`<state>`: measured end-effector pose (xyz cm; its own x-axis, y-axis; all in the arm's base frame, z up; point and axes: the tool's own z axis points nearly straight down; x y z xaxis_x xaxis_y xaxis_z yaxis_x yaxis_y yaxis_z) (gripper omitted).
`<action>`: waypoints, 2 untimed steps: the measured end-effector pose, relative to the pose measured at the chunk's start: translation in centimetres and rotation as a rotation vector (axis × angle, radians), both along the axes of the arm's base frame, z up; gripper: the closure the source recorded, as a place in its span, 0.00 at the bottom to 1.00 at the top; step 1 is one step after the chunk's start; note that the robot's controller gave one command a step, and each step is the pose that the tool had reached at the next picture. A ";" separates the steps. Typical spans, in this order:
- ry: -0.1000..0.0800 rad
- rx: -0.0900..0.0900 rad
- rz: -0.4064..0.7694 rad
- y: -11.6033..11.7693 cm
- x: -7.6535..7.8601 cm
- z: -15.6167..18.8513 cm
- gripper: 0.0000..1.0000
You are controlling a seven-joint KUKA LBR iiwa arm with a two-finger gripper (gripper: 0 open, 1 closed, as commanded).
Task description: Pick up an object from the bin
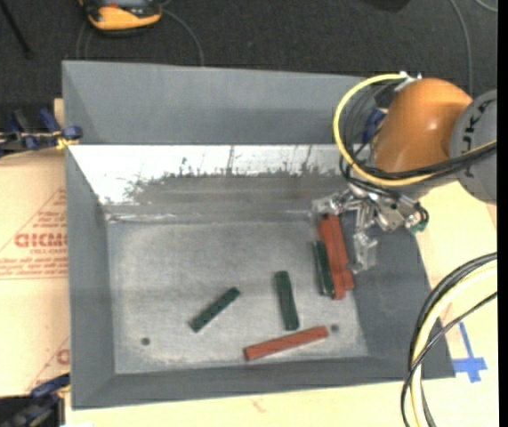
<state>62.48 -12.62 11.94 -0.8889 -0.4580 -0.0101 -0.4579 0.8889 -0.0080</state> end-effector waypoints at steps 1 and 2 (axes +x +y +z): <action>-0.007 0.005 0.339 0.3 -0.5 -4.3 1.00; -0.006 0.008 0.338 0.5 -0.5 -4.4 0.00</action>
Offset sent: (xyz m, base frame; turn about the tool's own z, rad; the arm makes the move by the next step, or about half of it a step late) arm 0.0000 0.0000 0.0000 0.0000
